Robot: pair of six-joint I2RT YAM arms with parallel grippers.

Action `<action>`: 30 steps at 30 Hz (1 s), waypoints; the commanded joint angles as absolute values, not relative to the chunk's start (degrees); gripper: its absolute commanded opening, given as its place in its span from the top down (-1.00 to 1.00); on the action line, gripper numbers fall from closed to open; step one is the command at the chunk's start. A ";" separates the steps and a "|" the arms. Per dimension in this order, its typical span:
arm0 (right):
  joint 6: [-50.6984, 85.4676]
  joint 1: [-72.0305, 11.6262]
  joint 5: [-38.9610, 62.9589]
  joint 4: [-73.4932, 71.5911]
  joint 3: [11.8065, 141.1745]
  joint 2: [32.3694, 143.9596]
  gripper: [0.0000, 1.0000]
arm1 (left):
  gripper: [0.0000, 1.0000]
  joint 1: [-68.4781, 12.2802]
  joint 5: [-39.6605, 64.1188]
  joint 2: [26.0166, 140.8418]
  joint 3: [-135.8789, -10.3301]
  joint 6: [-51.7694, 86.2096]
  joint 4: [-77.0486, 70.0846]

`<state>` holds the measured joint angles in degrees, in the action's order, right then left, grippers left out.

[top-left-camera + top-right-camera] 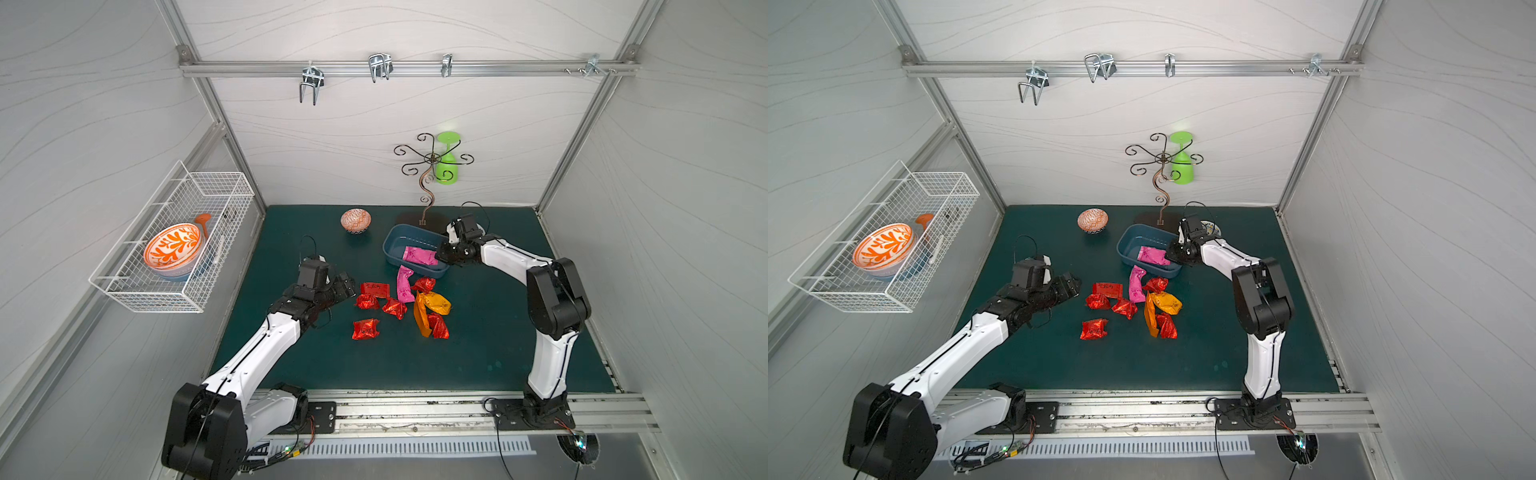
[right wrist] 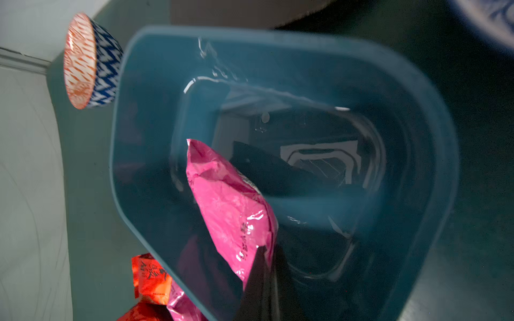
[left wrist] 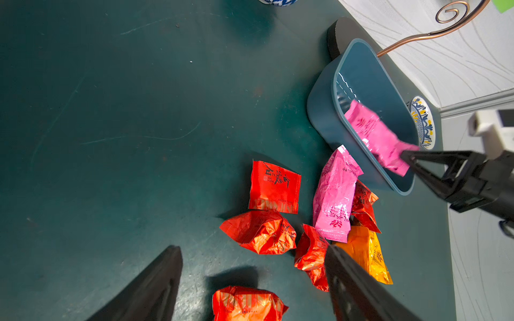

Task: Put the tea bags into the storage box
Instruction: Move the storage box to the center of the board, then place the tea bag in the storage box.

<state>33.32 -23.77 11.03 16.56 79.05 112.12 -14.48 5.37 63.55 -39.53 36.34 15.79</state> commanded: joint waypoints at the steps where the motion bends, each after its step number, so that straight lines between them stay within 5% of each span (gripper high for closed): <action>1: 32.25 -24.32 11.44 19.23 76.02 110.34 1.00 | -0.70 -14.68 4.96 62.88 -39.98 35.68 14.97; 14: 27.78 -25.14 6.52 25.29 66.07 99.94 1.00 | -0.69 -14.68 5.93 63.14 -40.27 36.11 14.59; 18: 26.74 -25.19 6.51 26.41 67.64 98.71 0.37 | -0.69 -14.68 6.11 63.25 -40.69 36.17 14.86; 30: 19.57 -32.79 2.11 31.72 65.34 84.22 -0.13 | -0.69 -14.68 6.04 63.51 -41.82 36.10 15.93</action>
<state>23.51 -29.36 4.54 27.49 67.16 88.90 -14.48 5.65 63.48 -39.53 36.40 16.67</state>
